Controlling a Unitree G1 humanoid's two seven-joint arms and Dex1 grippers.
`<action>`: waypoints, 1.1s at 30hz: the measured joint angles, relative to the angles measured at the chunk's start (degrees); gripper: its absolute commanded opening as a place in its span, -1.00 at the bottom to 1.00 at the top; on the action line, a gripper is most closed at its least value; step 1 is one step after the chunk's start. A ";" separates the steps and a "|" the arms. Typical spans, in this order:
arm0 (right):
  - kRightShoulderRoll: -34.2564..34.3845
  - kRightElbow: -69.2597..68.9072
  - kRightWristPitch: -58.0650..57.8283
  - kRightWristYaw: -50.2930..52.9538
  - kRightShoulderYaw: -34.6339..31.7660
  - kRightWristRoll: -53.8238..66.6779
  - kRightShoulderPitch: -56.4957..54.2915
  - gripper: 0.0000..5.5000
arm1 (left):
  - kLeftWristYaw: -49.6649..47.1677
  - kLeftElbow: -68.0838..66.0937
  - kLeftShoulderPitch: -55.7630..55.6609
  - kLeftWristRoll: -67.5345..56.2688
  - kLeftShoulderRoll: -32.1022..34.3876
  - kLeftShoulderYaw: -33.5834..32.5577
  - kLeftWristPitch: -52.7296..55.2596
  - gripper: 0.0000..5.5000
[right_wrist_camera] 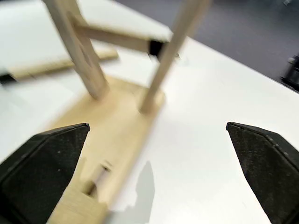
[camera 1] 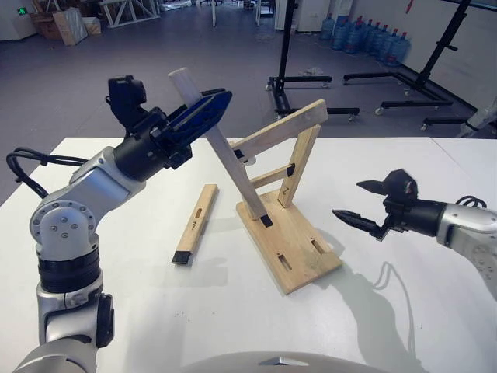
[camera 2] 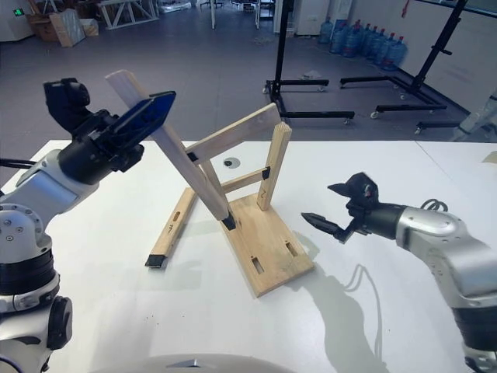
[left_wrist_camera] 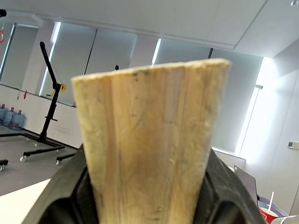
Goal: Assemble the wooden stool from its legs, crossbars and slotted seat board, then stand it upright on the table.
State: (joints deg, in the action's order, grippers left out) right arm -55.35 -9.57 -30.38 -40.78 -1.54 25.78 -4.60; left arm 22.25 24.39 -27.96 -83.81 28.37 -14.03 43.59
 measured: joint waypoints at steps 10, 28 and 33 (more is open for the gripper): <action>5.10 18.74 15.46 -0.68 13.87 -21.71 -5.70 0.96 | 2.35 4.69 9.90 8.43 -1.47 5.14 -0.72 -0.26; 10.10 4.32 3.15 -5.07 8.73 -15.59 2.47 0.96 | 24.54 -5.31 3.12 22.03 5.90 6.96 -4.72 -0.26; 10.09 4.55 2.98 -6.54 7.98 -15.50 2.61 0.96 | 34.35 -9.90 3.62 26.48 4.16 12.33 -6.32 -0.26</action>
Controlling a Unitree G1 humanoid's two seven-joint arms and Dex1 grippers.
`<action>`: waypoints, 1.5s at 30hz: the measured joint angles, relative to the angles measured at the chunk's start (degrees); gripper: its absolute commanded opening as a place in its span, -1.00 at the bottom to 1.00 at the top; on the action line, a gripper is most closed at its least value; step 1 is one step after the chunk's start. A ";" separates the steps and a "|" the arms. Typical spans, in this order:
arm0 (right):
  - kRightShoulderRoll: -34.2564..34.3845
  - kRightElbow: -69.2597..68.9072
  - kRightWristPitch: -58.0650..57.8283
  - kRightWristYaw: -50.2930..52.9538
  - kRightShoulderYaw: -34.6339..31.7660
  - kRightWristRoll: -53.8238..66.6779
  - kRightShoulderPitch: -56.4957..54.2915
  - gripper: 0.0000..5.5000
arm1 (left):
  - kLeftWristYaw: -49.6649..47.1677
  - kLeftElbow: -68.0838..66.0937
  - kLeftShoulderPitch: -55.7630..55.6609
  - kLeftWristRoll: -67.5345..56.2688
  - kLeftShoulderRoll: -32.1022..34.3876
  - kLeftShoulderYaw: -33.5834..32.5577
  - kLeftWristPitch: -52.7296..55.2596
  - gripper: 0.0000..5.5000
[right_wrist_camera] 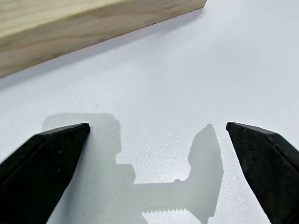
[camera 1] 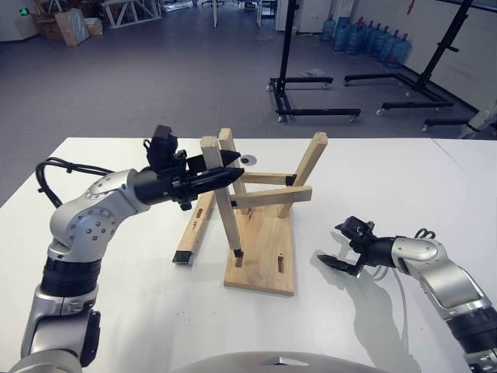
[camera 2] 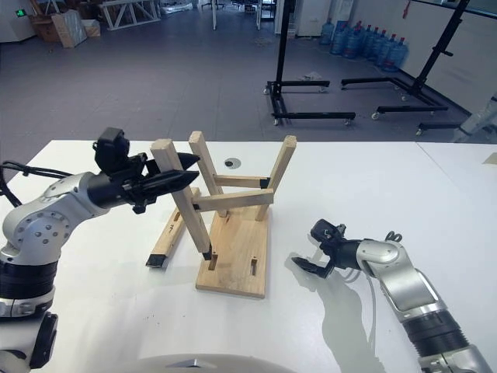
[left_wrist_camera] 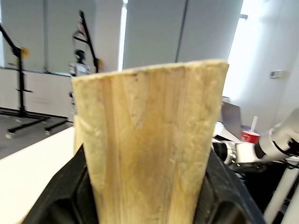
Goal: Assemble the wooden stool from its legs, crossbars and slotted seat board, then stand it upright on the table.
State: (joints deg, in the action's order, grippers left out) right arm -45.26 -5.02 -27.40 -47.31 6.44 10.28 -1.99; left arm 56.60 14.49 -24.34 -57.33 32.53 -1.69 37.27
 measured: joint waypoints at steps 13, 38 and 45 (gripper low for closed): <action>1.05 0.15 -0.11 -4.14 1.44 -0.25 -3.83 0.96 | 7.72 -6.13 5.92 9.00 -6.24 3.11 -8.61 -0.26; 3.43 -0.43 -1.36 -4.86 3.43 -0.77 -4.00 0.96 | 12.96 -6.87 4.93 19.07 -6.48 7.69 -18.49 -0.26; 3.92 -1.66 -2.15 -4.14 4.26 -0.76 -3.11 0.96 | 13.72 -4.15 9.22 22.80 -5.98 10.65 -26.14 -0.26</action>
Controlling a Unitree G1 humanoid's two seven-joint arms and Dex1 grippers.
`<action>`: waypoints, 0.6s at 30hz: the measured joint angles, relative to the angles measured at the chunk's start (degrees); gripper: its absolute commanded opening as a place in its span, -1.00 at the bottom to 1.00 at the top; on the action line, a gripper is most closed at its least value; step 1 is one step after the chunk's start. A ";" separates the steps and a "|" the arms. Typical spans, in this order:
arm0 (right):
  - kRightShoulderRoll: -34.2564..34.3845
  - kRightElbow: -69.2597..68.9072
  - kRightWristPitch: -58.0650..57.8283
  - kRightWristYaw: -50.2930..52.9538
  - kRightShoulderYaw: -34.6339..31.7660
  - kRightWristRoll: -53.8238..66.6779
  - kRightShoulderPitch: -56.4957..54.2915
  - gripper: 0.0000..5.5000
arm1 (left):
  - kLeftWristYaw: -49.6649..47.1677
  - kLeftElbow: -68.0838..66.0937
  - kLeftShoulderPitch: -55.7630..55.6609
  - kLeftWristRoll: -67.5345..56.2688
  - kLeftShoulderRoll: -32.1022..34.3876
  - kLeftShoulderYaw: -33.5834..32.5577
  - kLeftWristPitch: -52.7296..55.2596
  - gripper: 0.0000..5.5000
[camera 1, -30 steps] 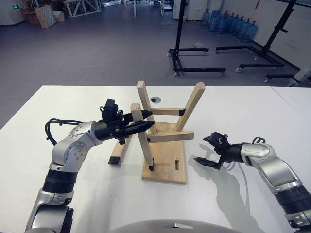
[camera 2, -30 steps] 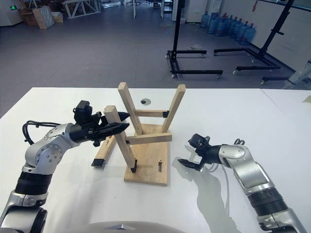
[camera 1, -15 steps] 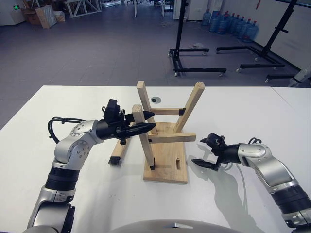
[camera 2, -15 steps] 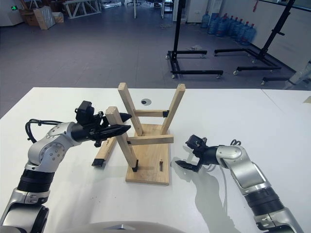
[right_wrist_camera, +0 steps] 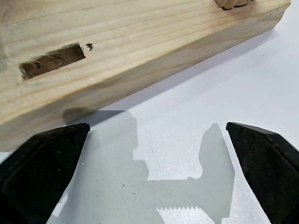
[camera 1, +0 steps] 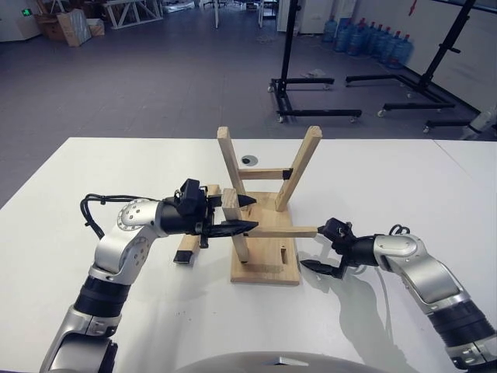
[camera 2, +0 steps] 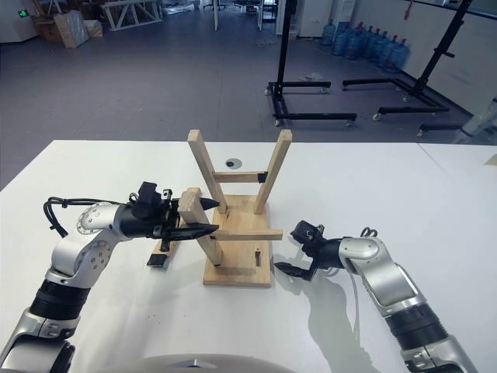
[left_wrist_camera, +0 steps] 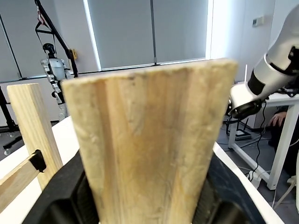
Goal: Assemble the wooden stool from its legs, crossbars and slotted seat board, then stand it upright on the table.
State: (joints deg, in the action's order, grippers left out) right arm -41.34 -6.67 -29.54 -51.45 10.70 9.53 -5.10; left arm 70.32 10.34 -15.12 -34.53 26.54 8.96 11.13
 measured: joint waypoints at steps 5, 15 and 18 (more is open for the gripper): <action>0.58 -0.45 -0.36 1.12 0.08 0.00 1.31 0.96 | -0.86 -0.08 3.18 1.65 -0.03 1.94 -6.03 -0.26; 0.66 -0.73 -1.06 1.87 -0.13 0.02 1.65 0.96 | -1.44 -1.04 3.89 1.59 0.37 4.12 -11.72 -0.26; 0.96 -0.91 -1.28 2.31 -0.22 0.08 1.67 0.96 | -1.74 -2.31 3.96 4.23 1.45 5.70 -10.90 -0.06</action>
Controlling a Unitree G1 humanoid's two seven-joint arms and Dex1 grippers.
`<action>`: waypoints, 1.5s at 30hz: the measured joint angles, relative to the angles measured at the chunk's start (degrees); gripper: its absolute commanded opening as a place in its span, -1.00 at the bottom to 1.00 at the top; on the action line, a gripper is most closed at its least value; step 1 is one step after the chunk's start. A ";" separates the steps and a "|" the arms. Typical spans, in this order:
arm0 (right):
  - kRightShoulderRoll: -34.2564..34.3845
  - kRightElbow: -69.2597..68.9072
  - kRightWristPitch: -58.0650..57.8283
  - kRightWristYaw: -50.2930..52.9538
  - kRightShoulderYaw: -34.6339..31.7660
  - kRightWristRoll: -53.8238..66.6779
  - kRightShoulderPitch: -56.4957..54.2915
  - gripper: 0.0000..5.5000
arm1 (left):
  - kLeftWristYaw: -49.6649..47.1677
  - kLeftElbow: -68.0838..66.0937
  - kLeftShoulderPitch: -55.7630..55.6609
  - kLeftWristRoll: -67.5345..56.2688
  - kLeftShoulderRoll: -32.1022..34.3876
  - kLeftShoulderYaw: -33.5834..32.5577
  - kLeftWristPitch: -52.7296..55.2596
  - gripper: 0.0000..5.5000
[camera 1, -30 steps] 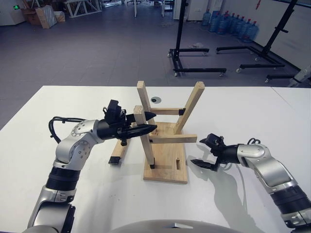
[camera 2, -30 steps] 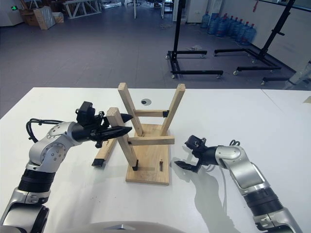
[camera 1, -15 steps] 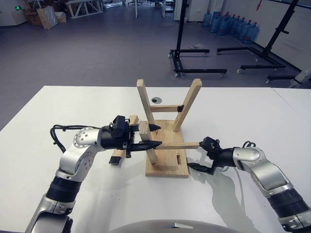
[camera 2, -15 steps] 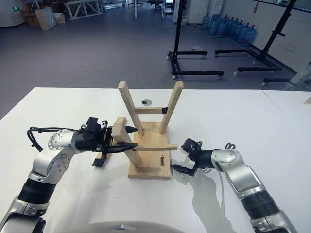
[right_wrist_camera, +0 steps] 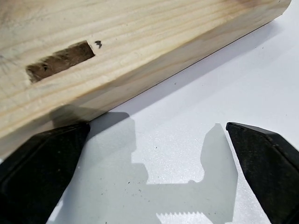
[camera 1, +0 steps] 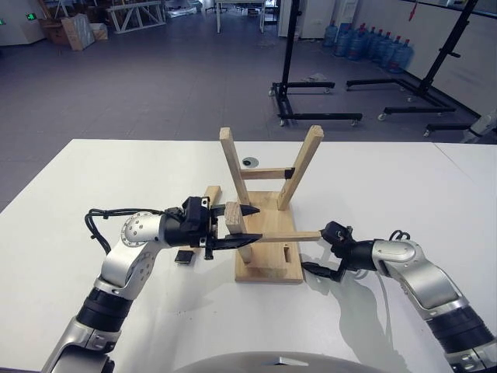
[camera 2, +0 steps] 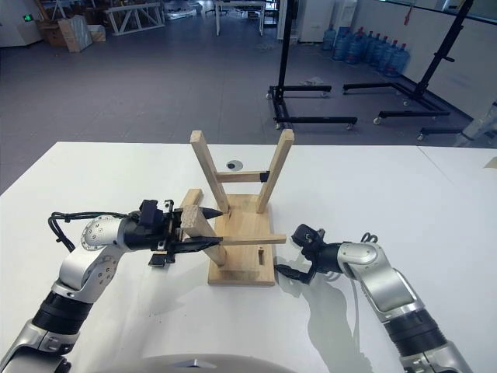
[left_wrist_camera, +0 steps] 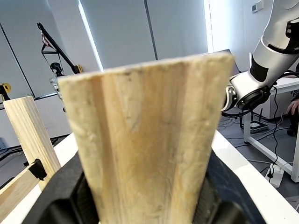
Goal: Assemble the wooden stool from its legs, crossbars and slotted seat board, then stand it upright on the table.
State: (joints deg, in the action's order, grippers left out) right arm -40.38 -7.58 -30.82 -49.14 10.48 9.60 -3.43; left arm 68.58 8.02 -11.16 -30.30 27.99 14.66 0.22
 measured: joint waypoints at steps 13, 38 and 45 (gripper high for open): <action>1.26 0.07 0.92 0.35 0.19 0.66 0.03 0.96 | 3.22 -2.65 4.67 9.45 5.52 1.34 -0.90 0.66; 4.00 0.87 2.23 8.16 -6.49 1.62 4.54 0.96 | -65.58 16.09 7.41 5.91 -11.58 -18.69 63.94 0.95; 4.26 0.51 2.14 8.45 -6.06 1.61 4.46 0.96 | -64.36 14.58 7.82 7.20 -13.00 -14.97 64.02 0.85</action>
State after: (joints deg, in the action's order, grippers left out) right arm -36.12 -7.07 -28.68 -40.69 4.42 11.21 1.03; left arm 4.21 22.60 -3.33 -23.10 14.99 -0.32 64.24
